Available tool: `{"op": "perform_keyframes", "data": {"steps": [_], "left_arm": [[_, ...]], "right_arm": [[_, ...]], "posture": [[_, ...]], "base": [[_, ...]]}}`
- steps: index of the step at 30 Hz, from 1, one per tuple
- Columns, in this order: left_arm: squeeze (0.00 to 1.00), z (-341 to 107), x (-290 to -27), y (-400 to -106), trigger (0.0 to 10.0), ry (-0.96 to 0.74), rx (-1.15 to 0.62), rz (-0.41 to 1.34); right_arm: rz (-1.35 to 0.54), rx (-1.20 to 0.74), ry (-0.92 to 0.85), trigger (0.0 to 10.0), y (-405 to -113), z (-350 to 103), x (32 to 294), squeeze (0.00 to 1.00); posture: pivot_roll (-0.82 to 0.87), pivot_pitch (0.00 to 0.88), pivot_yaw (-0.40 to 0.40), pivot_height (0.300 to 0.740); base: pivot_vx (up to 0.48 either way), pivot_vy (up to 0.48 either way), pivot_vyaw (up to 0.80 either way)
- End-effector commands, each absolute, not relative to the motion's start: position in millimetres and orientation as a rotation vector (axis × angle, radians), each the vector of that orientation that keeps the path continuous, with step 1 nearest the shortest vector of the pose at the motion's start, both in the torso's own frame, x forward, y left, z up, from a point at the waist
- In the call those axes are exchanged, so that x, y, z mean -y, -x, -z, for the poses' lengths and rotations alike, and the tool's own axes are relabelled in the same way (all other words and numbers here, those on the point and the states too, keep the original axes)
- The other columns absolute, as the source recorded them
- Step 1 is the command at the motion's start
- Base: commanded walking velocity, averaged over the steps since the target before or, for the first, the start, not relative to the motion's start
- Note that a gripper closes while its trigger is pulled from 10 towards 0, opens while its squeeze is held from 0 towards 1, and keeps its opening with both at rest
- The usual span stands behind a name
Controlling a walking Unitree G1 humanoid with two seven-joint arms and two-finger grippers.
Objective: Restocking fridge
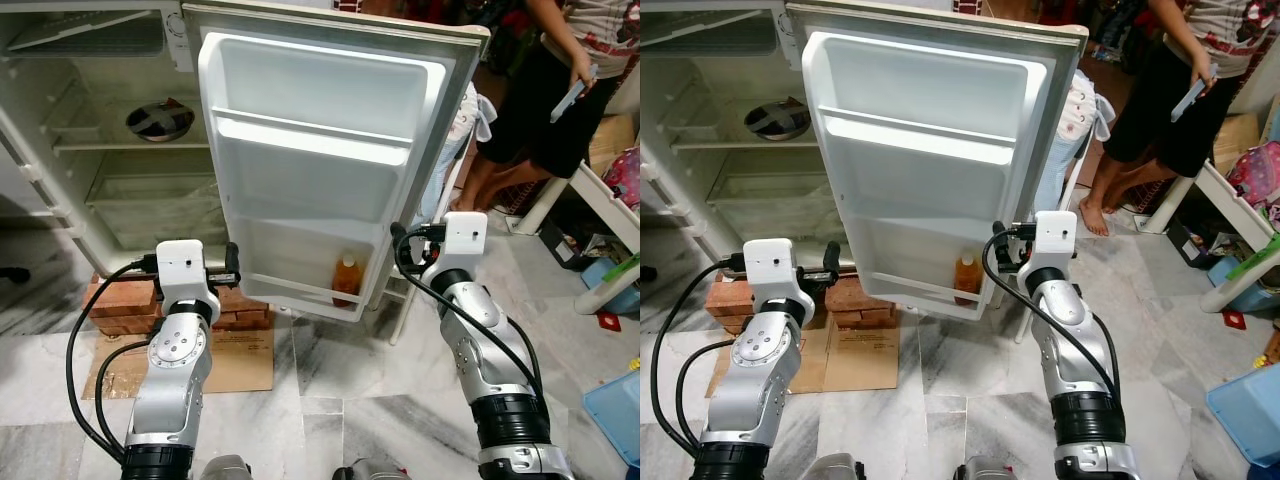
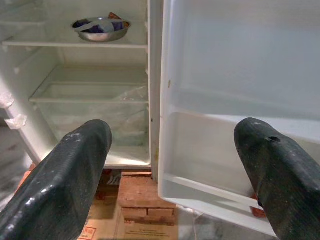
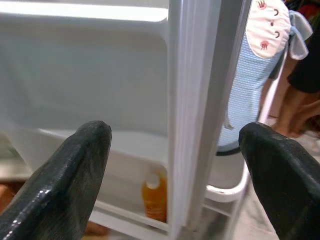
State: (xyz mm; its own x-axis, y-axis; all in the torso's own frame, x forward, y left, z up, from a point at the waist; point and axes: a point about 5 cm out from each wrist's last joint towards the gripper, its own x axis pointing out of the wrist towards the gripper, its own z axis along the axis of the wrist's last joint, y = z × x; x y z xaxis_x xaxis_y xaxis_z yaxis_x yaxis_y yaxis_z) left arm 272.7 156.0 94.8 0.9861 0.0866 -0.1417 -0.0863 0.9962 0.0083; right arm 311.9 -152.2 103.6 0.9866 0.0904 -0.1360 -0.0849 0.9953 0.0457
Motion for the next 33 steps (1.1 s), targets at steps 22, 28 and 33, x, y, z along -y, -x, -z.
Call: {"op": "perform_keyframes", "data": {"steps": [22, 28, 33], "left_arm": [[0.00, -92.4, -158.9, -273.3, 10.0, -0.028, -0.177, -0.109], [0.00, -92.3, -159.0, -274.7, 10.0, -0.031, -0.181, -0.111], [0.00, -92.1, -159.0, -275.9, 10.0, -0.032, -0.184, -0.115]], "right_arm": [[-0.145, -0.089, 0.051, 10.0, -320.7, -109.4, 147.7, 0.00], [-0.148, -0.083, 0.044, 10.0, -320.9, -108.8, 146.2, 0.00], [-0.154, -0.072, 0.054, 10.0, -322.4, -110.2, 145.6, 0.00]], "posture": [[0.02, 0.038, -0.041, 0.740], [0.02, 0.035, -0.040, 0.740], [0.02, 0.032, -0.039, 0.740]], "base": [[0.000, -0.342, 0.11], [0.000, -0.367, 0.80], [0.000, -0.332, 0.80]]}}
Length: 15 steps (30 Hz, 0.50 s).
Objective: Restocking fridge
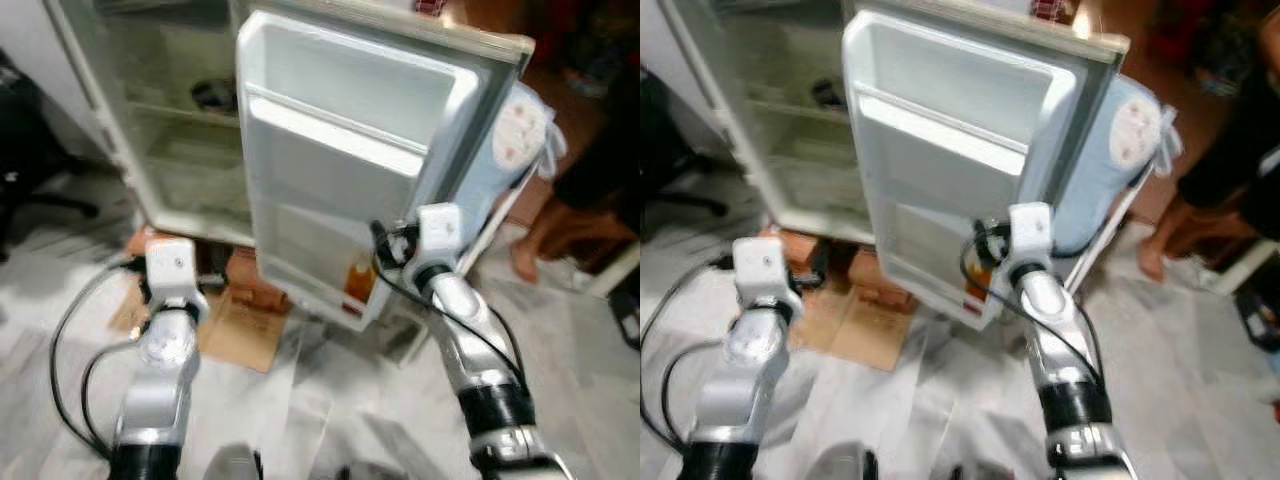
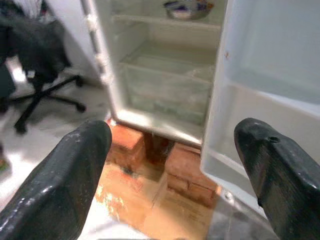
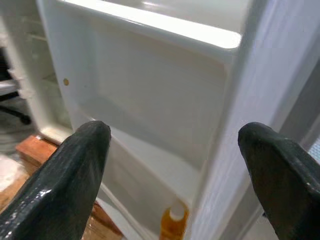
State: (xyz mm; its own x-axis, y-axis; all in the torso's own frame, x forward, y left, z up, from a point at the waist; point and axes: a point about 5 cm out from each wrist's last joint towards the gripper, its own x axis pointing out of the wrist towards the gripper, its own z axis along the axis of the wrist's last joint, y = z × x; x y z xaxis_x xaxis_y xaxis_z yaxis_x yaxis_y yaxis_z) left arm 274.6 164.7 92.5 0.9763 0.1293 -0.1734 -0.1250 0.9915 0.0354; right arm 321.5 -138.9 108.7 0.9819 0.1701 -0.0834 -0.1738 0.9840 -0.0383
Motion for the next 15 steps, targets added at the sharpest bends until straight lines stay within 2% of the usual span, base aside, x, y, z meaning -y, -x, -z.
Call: {"op": "perform_keyframes", "data": {"steps": [1, 6, 13, 15], "left_arm": [[0.00, -92.2, -159.0, -276.1, 10.0, -0.030, -0.184, -0.117], [0.00, -91.7, -159.5, -276.2, 10.0, -0.031, -0.188, -0.126], [0.00, -91.3, -160.4, -276.1, 10.0, -0.027, -0.190, -0.129], [0.00, -91.3, -160.4, -276.1, 10.0, -0.026, -0.190, -0.129]], "right_arm": [[-0.154, -0.071, 0.054, 10.0, -322.7, -110.6, 145.5, 0.00], [-0.157, -0.068, 0.058, 10.0, -323.2, -110.2, 144.7, 0.00], [-0.157, -0.064, 0.059, 10.0, -323.5, -109.8, 143.9, 0.00], [-0.157, -0.064, 0.059, 10.0, -323.5, -109.8, 144.0, 0.00]], "posture": [[0.02, 0.030, -0.040, 0.740], [0.02, 0.029, -0.041, 0.740], [0.02, 0.029, -0.041, 0.740], [0.02, 0.029, -0.041, 0.740]], "base": [[0.000, 0.000, 0.80], [0.048, 0.000, 0.80], [0.277, 0.000, 0.80], [0.345, -0.240, 0.80]]}}
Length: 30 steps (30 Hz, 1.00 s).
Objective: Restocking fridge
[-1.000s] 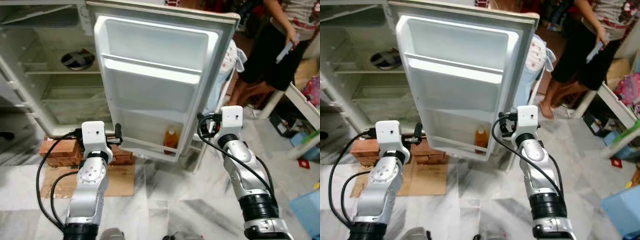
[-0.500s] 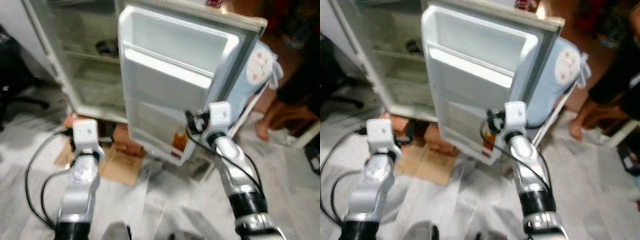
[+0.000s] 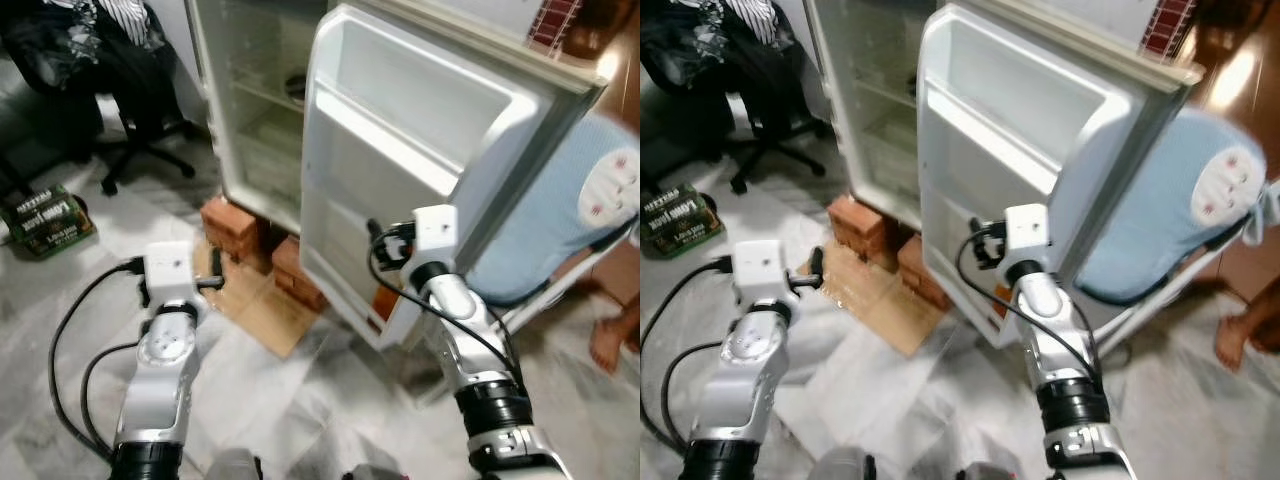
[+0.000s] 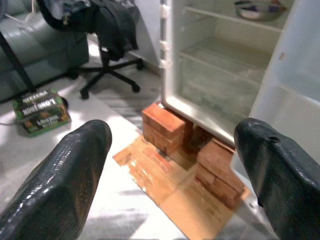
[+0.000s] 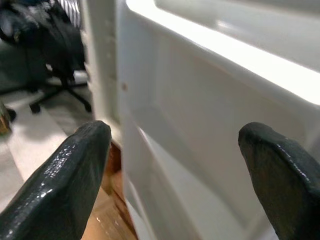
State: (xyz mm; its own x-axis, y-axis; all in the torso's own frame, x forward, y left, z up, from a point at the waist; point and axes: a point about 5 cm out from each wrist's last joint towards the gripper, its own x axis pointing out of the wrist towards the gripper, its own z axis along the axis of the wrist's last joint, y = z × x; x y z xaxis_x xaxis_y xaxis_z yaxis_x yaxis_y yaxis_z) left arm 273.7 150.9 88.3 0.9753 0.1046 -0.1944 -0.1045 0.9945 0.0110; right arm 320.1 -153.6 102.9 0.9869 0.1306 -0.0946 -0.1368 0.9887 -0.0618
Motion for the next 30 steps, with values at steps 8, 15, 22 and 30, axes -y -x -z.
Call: {"op": "perform_keyframes", "data": {"steps": [8, 15, 22, 30], "left_arm": [[0.00, -91.8, -160.0, -276.3, 10.0, -0.009, -0.185, -0.129], [0.00, -93.0, -159.1, -276.0, 10.0, 0.009, -0.175, -0.132], [0.00, -92.6, -158.5, -276.7, 10.0, 0.012, -0.178, -0.125], [0.00, -92.5, -157.9, -278.0, 10.0, 0.005, -0.179, -0.116]], "right_arm": [[-0.145, -0.071, 0.053, 10.0, -322.9, -106.5, 148.4, 0.00], [-0.330, -0.129, 0.058, 10.0, -311.8, -95.9, 149.2, 0.00], [-0.498, -0.338, 0.132, 10.0, -291.9, -66.5, 169.7, 0.00], [-0.542, -0.533, 0.214, 10.0, -283.7, -47.6, 199.1, 0.00]], "posture": [[0.02, 0.031, -0.040, 0.740], [0.02, 0.033, -0.041, 0.740], [0.02, 0.035, -0.040, 0.740], [0.02, 0.027, -0.034, 0.740]], "base": [[0.296, -0.122, 0.21], [0.000, 0.000, 0.00], [0.000, 0.000, 0.00], [0.000, 0.000, 0.00]]}}
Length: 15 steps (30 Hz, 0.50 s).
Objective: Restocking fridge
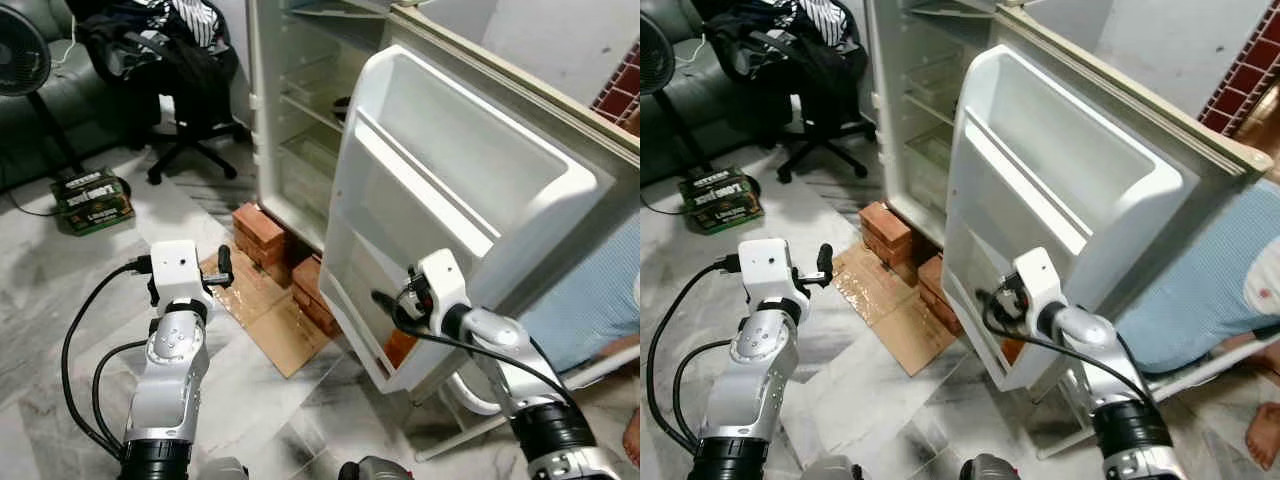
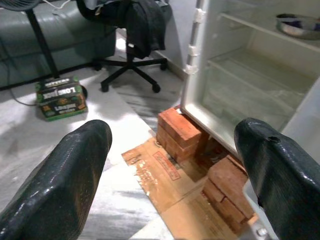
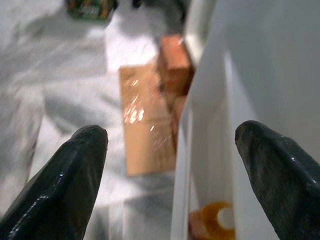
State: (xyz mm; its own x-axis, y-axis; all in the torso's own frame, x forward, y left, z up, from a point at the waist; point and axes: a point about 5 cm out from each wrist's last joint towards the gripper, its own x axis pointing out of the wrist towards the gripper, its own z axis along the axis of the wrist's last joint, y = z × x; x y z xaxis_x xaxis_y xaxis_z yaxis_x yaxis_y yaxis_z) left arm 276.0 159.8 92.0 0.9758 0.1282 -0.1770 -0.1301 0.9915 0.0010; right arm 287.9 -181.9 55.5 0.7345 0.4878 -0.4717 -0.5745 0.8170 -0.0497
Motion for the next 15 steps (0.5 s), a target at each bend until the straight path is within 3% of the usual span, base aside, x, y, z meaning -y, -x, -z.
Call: {"op": "perform_keyframes", "data": {"steps": [1, 10, 15], "left_arm": [[0.00, -92.6, -158.0, -278.2, 10.0, 0.004, -0.179, -0.116], [0.00, -93.8, -158.4, -279.2, 10.0, 0.001, -0.175, -0.111], [0.00, -100.3, -152.8, -279.9, 10.0, 0.060, -0.132, -0.078]], "right_arm": [[-0.549, -0.551, 0.218, 10.0, -283.2, -46.9, 202.0, 0.00], [-0.698, -0.660, 0.246, 10.0, -268.9, -42.5, 218.2, 0.00], [-0.711, -0.508, 0.163, 10.0, -269.1, -60.1, 213.6, 0.00]], "posture": [[0.02, 0.026, -0.033, 0.740], [0.02, 0.022, -0.031, 0.740], [0.02, 0.028, -0.034, 0.740]], "base": [[0.000, 0.000, 0.00], [0.000, 0.000, 0.00], [0.000, 0.000, 0.00]]}}
